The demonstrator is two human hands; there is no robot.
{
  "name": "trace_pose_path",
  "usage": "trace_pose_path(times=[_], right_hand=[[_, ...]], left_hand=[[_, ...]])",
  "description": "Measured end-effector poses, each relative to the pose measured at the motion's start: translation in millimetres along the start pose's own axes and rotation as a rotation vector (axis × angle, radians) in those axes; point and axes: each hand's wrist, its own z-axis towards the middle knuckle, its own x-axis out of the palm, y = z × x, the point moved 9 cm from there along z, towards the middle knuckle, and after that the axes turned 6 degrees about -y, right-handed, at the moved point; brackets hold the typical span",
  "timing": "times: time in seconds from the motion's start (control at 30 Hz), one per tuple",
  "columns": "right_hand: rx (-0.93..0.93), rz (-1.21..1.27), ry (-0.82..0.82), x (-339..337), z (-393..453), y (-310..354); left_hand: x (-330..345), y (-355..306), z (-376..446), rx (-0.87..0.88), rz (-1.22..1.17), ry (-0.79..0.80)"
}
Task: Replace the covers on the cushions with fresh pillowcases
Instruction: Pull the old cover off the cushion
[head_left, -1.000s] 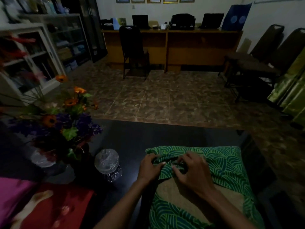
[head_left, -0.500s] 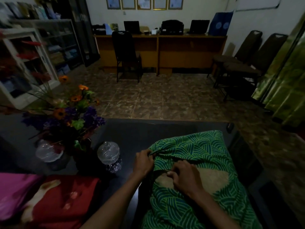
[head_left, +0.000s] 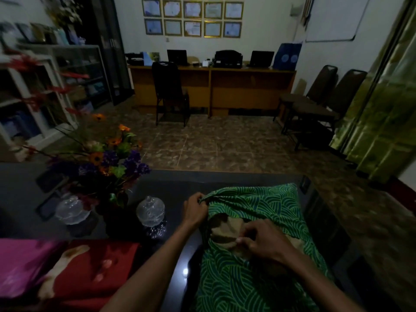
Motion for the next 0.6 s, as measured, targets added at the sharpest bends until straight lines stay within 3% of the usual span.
trace_pose_path(times=[0.1,0.2,0.47,0.6], right_hand=[[0.005,0.003,-0.194,-5.9,4.0,13.5],[0.038,-0.046,-0.278,10.2,9.1,23.6],[0.134,-0.068,-0.250,29.8,10.0,16.8],[0.165,-0.034,-0.184,26.3,22.9,13.5]], left_hand=[[-5.7,-10.0,-4.4,0.039,-0.011,0.004],[-5.5,-23.1,-7.3,0.044,0.015,0.025],[-8.2,-24.6,-13.3,0.199,0.006,0.030],[6.6,-21.0,-21.7,0.252,0.106,0.128]])
